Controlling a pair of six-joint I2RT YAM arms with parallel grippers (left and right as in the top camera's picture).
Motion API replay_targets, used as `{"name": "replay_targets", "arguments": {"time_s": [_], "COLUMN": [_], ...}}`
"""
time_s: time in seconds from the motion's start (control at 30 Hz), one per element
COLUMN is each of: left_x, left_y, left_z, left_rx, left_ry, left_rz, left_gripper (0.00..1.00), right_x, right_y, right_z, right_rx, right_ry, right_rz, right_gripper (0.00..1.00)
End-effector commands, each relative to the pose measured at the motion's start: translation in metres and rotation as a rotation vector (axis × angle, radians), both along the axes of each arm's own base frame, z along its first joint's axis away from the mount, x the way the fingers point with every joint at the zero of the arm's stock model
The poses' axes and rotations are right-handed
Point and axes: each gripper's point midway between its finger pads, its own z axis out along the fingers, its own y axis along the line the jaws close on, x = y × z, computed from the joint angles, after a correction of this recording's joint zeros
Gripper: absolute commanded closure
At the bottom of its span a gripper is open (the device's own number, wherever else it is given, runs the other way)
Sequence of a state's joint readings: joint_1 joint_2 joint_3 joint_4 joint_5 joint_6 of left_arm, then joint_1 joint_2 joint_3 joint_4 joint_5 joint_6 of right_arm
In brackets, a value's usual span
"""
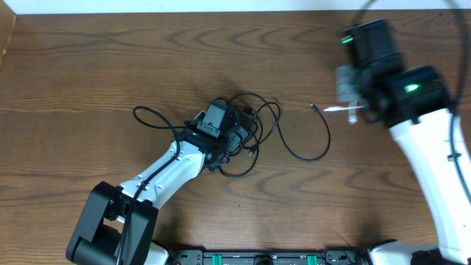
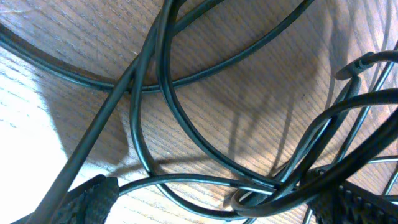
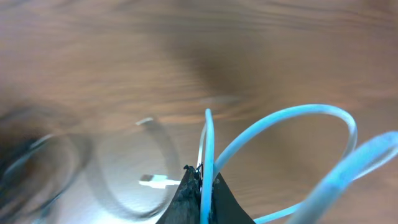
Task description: Untangle cables
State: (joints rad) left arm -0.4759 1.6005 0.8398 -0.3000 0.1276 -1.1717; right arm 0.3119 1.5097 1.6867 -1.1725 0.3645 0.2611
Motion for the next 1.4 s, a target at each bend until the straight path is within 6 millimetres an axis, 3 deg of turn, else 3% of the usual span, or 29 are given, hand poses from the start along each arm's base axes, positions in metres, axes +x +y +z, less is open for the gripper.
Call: {"name": "replay_targets", "arguments": {"time_s": [0.0,0.1,0.27,0.43,0.6,0.63,0.73,0.83,0.97,1.1,1.17,1.27,1.37], "left_x": [-0.001,-0.001,-0.001,-0.001,-0.001,-0.001,-0.001,-0.001,-0.001,-0.001,-0.001,-0.001,-0.001], "left_y": [0.008,0.008,0.008,0.008,0.008,0.008,0.008,0.008,0.008,0.008,0.008,0.008,0.008], "left_z": [-0.006,-0.006,-0.006,-0.006,-0.006,-0.006,-0.006,-0.006,-0.006,-0.006,-0.006,-0.006,-0.006], "left_rx": [0.036,0.036,0.036,0.036,0.036,0.036,0.036,0.036,0.036,0.036,0.036,0.036,0.036], "left_ry": [0.008,0.008,0.008,0.008,0.008,0.008,0.008,0.008,0.008,0.008,0.008,0.008,0.008], "left_rz": [0.01,0.01,0.01,0.01,0.01,0.01,0.01,0.01,0.01,0.01,0.01,0.01,0.01], "left_gripper": [0.02,0.02,0.02,0.02,0.02,0.02,0.02,0.02,0.02,0.02,0.02,0.02,0.02], "right_x": [-0.001,0.0,-0.002,-0.017,-0.016,-0.026,-0.034,-0.035,-0.034,-0.038,-0.041,-0.049,-0.052], "right_y": [-0.113,-0.188,-0.269,-0.334,-0.376,-0.394,-0.407,-0.413,-0.415,-0.418,-0.418,-0.417,-0.417], "right_z": [0.023,0.04,0.025,-0.029,-0.101,-0.127,-0.165,-0.189,-0.209,-0.215,-0.215,-0.216,-0.209], "right_rx": [-0.255,-0.365,-0.41,-0.332,-0.163,-0.164,-0.109,-0.07,-0.014,0.022,0.034,0.041,0.044], "right_ry": [-0.042,-0.107,-0.044,0.081,0.172,0.249,0.311,0.333,0.341,0.337,0.339,0.364,0.357], "right_rz": [-0.281,-0.513,-0.62,-0.731,-0.71,-0.71,-0.722,-0.724,-0.715,-0.72,-0.723,-0.731,-0.737], "right_gripper": [0.99,0.99,0.99,0.99,0.99,0.99,0.99,0.98,0.8,0.49,0.46,0.33,0.29]}}
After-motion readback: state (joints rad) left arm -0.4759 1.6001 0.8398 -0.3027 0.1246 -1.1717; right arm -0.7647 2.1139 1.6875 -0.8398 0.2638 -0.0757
